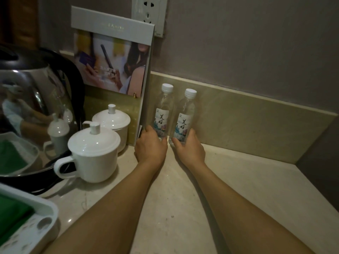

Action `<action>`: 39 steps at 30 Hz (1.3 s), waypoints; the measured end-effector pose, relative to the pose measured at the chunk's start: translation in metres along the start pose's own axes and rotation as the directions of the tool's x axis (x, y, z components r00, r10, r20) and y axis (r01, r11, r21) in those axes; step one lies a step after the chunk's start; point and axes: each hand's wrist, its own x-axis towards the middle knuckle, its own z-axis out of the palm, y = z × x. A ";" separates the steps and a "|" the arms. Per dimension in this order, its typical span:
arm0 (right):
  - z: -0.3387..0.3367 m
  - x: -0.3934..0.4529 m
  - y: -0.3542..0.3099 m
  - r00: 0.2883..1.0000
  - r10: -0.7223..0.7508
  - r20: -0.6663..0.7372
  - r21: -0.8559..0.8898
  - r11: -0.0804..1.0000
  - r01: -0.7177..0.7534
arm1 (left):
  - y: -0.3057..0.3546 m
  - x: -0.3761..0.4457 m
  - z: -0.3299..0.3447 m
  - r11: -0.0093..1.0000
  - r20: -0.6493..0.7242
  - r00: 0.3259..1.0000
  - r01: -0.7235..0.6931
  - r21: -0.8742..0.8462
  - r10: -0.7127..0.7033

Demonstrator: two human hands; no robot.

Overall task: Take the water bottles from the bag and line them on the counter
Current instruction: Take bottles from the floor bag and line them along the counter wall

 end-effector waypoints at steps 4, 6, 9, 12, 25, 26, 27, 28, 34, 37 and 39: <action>0.000 0.001 0.001 1.000 -0.012 0.005 0.001 1.000 0.012 | 0.001 -0.002 -0.002 0.999 0.025 1.000 0.015 -0.039 -0.014; 0.000 0.001 0.002 1.000 -0.013 0.004 0.004 1.000 0.013 | 0.001 -0.004 -0.004 0.997 0.035 0.999 0.029 -0.075 -0.027; 0.000 0.000 0.001 1.000 -0.003 0.000 0.021 1.000 0.003 | 0.003 -0.011 -0.006 0.992 0.037 0.999 0.040 -0.124 -0.035; 0.000 0.000 0.001 1.000 0.001 -0.004 0.027 1.000 -0.001 | 0.005 -0.018 -0.008 0.990 0.036 0.999 0.037 -0.138 -0.032; -0.032 0.007 0.007 0.997 0.054 0.057 0.268 0.961 -0.068 | 0.024 -0.029 -0.011 0.969 0.000 0.997 -0.071 -0.235 0.073; -0.040 0.007 0.010 0.998 0.050 0.041 0.295 0.954 -0.060 | 0.031 -0.030 -0.013 0.965 0.000 0.996 -0.088 -0.245 0.091; -0.051 0.005 0.010 0.998 0.055 0.033 0.317 0.946 -0.063 | 0.038 -0.031 -0.015 0.961 0.000 0.994 -0.108 -0.256 0.112; -0.062 0.005 0.012 0.998 0.053 0.025 0.337 0.940 -0.059 | 0.047 -0.033 -0.016 0.955 -0.002 0.991 -0.128 -0.268 0.133; -0.152 -0.017 0.036 0.995 0.043 -0.090 0.458 0.889 0.003 | 0.118 -0.068 -0.012 0.904 0.000 0.963 -0.253 -0.344 0.269; -0.200 -0.034 0.062 0.976 0.074 -0.202 0.485 0.874 0.034 | 0.158 -0.100 -0.003 0.870 0.021 0.935 -0.322 -0.373 0.354; -0.227 -0.046 0.084 0.964 0.091 -0.251 0.501 0.864 0.049 | 0.183 -0.124 0.003 0.863 0.037 0.921 -0.350 -0.363 0.389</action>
